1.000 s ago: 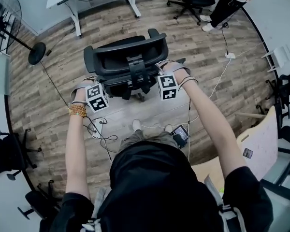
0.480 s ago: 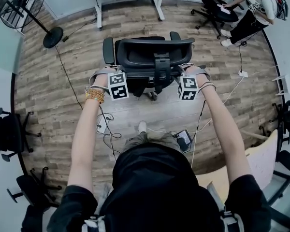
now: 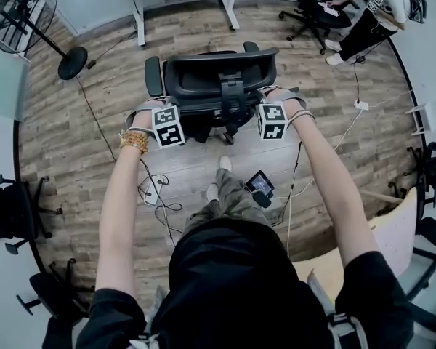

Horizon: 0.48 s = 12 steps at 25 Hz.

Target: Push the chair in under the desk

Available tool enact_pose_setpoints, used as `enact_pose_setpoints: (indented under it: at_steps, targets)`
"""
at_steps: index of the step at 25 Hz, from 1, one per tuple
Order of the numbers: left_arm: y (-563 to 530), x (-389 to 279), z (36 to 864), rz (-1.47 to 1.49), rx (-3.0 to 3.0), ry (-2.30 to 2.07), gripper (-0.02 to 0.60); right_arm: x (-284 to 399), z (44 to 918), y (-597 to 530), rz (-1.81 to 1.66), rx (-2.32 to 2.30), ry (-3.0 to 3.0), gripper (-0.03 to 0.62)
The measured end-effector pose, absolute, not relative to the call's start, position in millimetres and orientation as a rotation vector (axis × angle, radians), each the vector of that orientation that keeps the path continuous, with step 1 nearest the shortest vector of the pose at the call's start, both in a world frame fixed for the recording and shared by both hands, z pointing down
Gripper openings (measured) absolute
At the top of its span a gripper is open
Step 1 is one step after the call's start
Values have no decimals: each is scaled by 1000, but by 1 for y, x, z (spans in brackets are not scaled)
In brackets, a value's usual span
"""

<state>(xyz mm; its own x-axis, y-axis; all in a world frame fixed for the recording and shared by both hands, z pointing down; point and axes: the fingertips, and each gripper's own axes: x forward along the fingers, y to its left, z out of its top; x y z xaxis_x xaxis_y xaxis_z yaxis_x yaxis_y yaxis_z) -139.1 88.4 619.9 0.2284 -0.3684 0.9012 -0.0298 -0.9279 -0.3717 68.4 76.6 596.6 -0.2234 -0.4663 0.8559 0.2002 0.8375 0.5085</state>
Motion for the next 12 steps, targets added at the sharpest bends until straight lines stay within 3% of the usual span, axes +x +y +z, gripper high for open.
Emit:
enact_pose_setpoints:
  at_steps: [12]
  targets:
    - [42,-165,623,-1785,-2244,389,87,41,598,27,-633,187,-1696,60]
